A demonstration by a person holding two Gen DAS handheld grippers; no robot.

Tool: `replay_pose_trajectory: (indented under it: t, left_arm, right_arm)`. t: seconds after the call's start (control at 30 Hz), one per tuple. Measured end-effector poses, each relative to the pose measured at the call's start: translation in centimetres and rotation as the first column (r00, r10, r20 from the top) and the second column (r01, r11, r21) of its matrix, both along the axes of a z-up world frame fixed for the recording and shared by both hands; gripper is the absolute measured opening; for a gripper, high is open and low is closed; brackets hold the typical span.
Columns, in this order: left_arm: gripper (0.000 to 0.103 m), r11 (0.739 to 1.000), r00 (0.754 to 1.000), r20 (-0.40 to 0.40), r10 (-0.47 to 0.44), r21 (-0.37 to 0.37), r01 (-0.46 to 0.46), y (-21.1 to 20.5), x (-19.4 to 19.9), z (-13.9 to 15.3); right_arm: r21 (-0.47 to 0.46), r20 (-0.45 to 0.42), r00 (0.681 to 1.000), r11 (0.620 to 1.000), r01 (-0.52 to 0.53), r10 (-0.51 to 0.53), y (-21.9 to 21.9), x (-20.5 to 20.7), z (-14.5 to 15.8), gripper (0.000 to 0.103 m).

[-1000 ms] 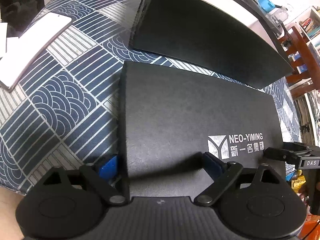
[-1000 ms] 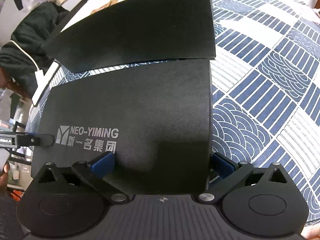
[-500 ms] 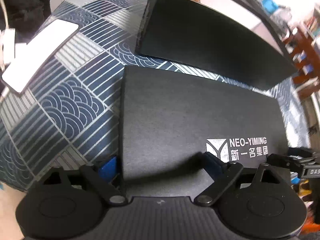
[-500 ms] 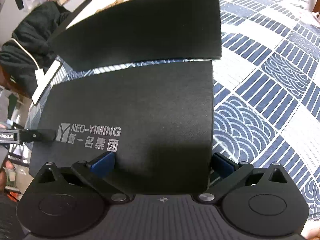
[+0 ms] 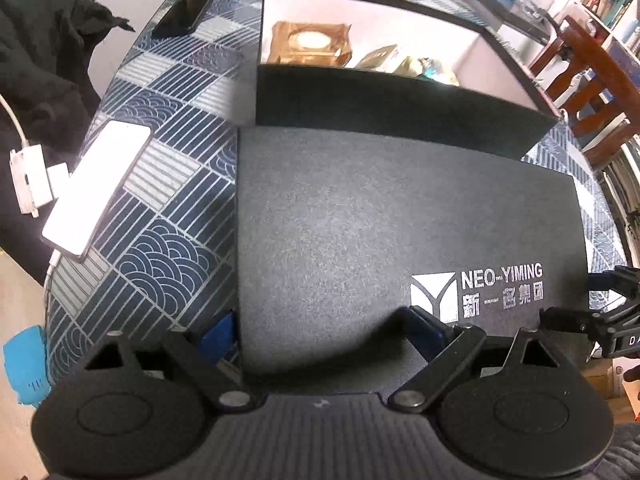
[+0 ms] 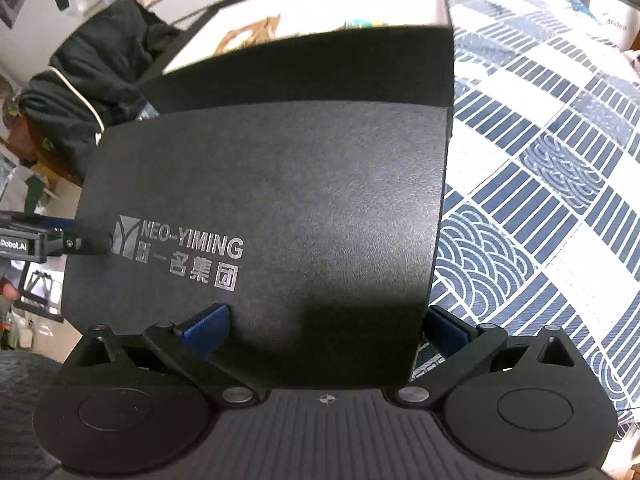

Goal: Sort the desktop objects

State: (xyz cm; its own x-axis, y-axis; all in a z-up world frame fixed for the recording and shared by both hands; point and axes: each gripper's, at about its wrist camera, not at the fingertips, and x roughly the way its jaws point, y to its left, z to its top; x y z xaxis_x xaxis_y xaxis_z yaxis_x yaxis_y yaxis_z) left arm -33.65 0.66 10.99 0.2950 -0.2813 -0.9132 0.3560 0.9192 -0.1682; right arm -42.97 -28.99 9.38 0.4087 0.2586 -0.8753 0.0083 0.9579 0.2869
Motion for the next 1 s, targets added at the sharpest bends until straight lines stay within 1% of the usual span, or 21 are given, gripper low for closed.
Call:
replay_pose_trajectory:
  t: [0.2,0.5,0.77,1.0]
  left_arm:
    - [0.103,1.0,1.0,0.018,-0.012,-0.026,0.013,-1.0,0.1,1.3]
    - [0.103,0.996,0.995,0.086,-0.057,-0.059,0.062,-3.8,0.8,4.9]
    - [0.103,0.992,0.983,0.157,-0.097,-0.064,0.108,-8.3,2.9,6.9]
    - [0.103,0.989,0.97,0.214,-0.115,-0.065,0.131,-13.1,5.0,8.4]
  right_arm:
    - [-0.02,0.051,0.998,0.999,0.036,-0.035,-0.8,-0.7,2.2,0.103]
    - [-0.038,0.139,0.987,0.995,0.09,-0.084,-3.9,-1.1,6.1,0.103]
    - [-0.052,0.193,0.974,0.99,0.135,-0.122,-7.7,0.2,8.0,0.103]
    - [-0.058,0.224,0.965,0.986,0.155,-0.138,-12.2,2.1,8.9,0.103]
